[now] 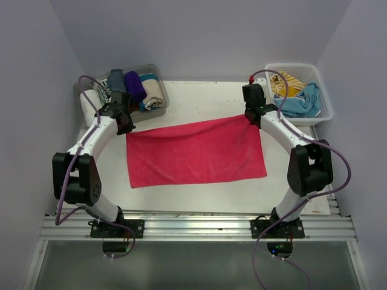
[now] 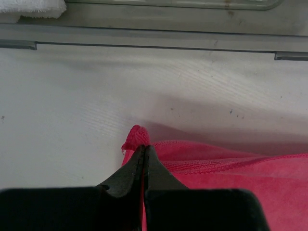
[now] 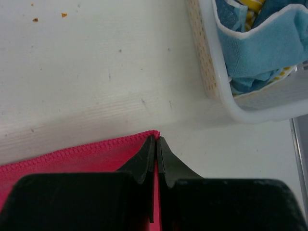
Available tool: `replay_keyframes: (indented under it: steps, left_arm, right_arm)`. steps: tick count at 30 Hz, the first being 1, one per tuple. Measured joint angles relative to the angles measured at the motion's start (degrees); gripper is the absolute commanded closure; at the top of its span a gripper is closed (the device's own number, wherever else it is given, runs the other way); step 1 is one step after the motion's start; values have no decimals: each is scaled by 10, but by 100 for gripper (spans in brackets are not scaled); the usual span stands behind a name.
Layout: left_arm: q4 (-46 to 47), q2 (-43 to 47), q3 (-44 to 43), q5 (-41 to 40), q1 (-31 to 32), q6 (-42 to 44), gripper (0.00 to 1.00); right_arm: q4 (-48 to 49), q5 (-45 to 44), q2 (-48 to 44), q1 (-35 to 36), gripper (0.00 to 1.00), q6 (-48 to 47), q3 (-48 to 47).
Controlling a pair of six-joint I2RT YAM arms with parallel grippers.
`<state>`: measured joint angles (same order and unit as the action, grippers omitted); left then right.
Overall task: Roll the towels
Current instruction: Flatten the towel, then fold the towel
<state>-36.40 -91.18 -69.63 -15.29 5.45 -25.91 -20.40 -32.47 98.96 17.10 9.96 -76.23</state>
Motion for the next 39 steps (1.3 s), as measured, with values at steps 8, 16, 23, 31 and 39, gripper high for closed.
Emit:
replay_keyframes:
  steps: [8,16,23,31,39]
  left_arm:
    - [12,9,-3,3,-15,1,100]
    - [26,33,8,38,-26,0,100]
    - [19,119,74,56,-26,-1,100]
    - [-12,218,185,87,-26,-21,100]
    - [-47,277,232,115,-26,-55,100]
  right_arm:
    - [20,7,-5,-23,100,-6,17]
    - [16,29,-41,-36,100,3,61]
    - [-4,36,-109,-36,100,44,119]
    - [-58,49,-168,-36,100,102,197]
    - [-95,62,-245,-36,100,156,282]
